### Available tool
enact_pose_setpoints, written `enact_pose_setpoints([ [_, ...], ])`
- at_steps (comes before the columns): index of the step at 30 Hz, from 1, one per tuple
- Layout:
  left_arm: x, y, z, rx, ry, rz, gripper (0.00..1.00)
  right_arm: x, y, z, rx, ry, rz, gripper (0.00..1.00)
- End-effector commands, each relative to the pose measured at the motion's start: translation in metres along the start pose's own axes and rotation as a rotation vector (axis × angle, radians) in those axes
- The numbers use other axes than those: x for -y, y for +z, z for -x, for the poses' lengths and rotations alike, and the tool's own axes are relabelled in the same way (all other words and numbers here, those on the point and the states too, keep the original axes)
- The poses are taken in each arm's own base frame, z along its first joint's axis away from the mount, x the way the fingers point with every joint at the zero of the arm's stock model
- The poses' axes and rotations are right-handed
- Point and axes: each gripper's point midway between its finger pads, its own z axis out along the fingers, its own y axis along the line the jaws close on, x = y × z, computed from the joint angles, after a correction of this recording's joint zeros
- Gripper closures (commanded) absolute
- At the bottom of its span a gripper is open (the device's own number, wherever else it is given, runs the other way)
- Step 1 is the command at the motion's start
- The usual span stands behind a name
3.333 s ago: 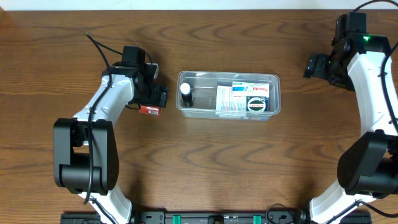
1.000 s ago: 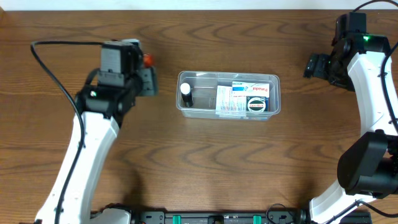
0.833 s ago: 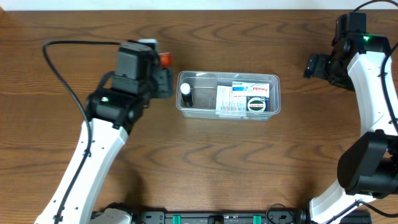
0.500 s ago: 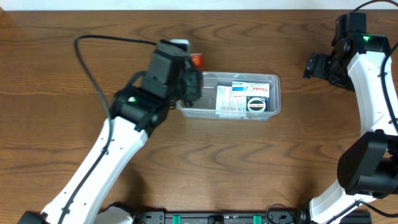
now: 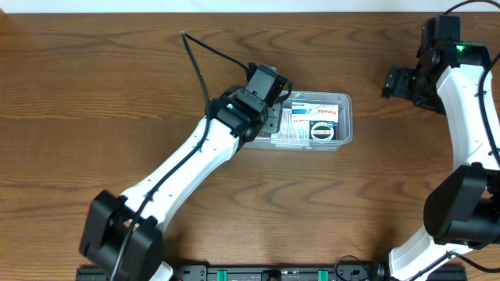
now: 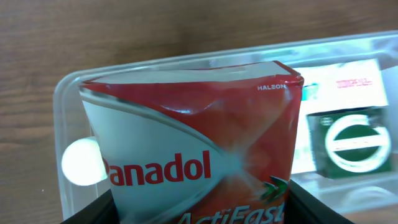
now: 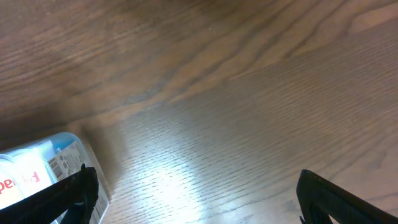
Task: Pack container
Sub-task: 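Lift the red box and carry it right over the container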
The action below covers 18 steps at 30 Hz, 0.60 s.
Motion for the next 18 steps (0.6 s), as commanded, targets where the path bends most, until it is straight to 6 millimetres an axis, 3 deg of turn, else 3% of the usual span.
enact_pose_setpoints([
  [1, -0.005, 0.010, 0.005, 0.005, -0.006, 0.045, 0.38, 0.002, -0.003, 0.004, 0.015, -0.008, -0.007, 0.01],
  [7, -0.008, 0.028, -0.006, -0.038, 0.004, 0.072, 0.37, 0.002, -0.003, 0.004, 0.015, -0.008, -0.007, 0.00],
  [15, -0.009, 0.029, -0.007, -0.043, 0.004, 0.075, 0.37, 0.002, -0.003, 0.004, 0.015, -0.008, -0.007, 0.01],
  [18, -0.009, 0.028, -0.008, -0.047, 0.005, 0.077, 0.30, 0.002, -0.003, 0.004, 0.015, -0.008, -0.007, 0.01],
])
